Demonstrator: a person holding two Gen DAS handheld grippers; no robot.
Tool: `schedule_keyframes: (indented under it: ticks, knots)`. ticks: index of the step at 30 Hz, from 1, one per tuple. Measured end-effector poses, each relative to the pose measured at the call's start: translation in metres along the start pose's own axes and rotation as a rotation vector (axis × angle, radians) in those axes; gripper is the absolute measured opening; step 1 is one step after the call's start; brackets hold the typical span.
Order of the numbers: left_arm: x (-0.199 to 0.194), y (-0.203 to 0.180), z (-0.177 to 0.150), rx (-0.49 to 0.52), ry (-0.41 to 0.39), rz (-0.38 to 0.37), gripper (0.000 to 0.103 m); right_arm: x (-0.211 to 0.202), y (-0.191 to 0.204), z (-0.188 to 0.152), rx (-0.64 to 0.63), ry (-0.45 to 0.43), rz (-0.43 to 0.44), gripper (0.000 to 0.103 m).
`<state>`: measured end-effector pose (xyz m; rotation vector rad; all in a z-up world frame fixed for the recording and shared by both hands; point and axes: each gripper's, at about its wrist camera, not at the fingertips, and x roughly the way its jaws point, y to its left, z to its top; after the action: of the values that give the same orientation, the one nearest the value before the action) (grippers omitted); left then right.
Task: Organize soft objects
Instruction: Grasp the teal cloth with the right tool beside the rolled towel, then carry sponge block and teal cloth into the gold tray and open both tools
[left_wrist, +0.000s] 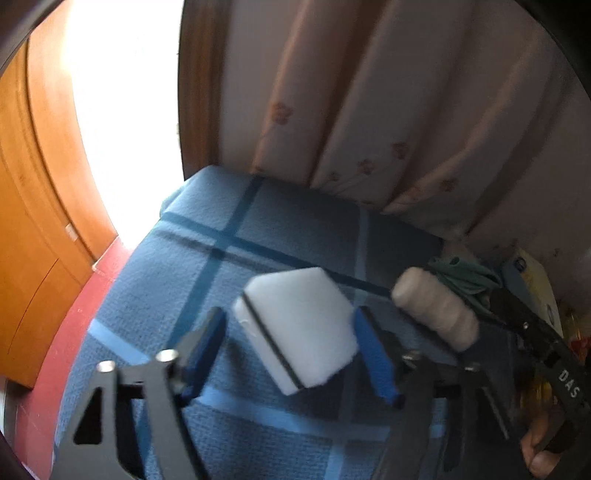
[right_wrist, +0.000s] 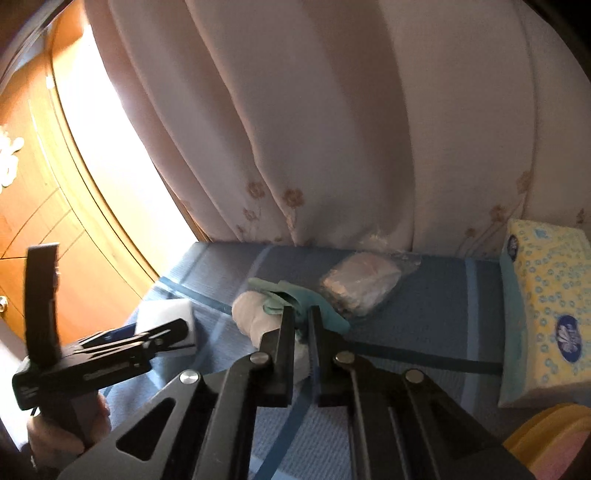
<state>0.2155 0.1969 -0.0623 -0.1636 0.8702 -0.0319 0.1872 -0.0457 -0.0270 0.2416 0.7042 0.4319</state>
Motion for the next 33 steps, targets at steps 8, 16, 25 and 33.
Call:
schedule_keyframes:
  ticks: [8,16,25,33]
  knots:
    - [-0.005,-0.022,-0.006,0.109,-0.052,0.009,0.040,-0.056,0.012,-0.015,0.001,-0.153,0.032,0.007]
    - [-0.033,-0.013,-0.007,0.059,-0.166,0.019,0.040,-0.095,0.001,-0.026,0.075,-0.211,0.049,0.007]
    - [-0.089,-0.060,-0.026,0.144,-0.270,0.020,0.040,-0.160,-0.017,-0.047,0.101,-0.281,0.006,0.007]
    - [-0.118,-0.123,-0.053,0.247,-0.283,-0.043,0.040,-0.215,-0.045,-0.071,0.147,-0.332,-0.054,0.007]
